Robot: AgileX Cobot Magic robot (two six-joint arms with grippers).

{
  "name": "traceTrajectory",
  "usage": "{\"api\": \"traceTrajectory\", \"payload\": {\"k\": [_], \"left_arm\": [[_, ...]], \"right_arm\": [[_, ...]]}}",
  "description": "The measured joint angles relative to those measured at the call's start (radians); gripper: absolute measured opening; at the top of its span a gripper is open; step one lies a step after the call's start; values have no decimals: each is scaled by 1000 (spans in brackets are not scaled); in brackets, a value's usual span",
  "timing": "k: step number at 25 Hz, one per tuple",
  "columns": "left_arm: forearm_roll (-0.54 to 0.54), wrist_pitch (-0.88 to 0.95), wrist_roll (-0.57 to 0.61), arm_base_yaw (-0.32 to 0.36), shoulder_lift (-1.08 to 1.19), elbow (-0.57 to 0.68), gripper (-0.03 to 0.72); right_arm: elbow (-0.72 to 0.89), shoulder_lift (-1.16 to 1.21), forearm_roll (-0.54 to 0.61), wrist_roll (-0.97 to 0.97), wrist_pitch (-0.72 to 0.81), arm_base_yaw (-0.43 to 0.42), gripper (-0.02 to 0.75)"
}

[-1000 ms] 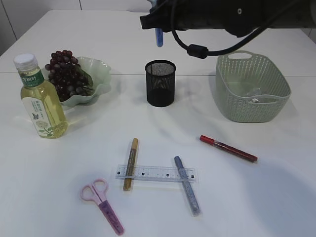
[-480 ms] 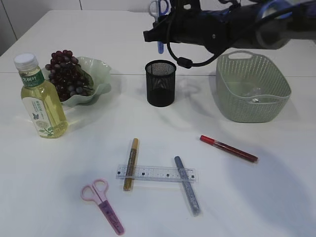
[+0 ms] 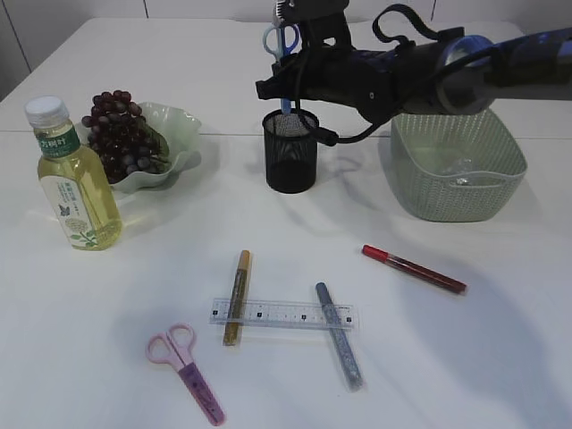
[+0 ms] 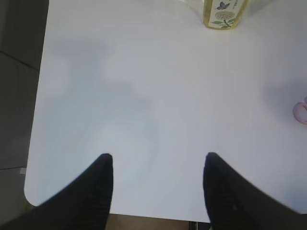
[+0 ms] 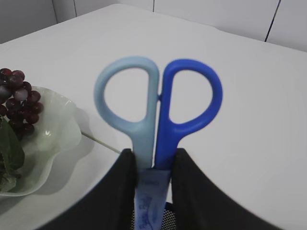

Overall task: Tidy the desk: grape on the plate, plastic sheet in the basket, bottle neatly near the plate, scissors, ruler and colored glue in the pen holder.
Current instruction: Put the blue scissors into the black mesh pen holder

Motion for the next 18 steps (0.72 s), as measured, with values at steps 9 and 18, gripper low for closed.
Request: {"api": "traceTrajectory", "payload": {"k": [9,18], "left_arm": [[0,0,0,0,0,0,435],[1,0,0,0,0,0,435]], "right_arm": [[0,10,0,0,0,0,208],[0,10,0,0,55,0,306]]}}
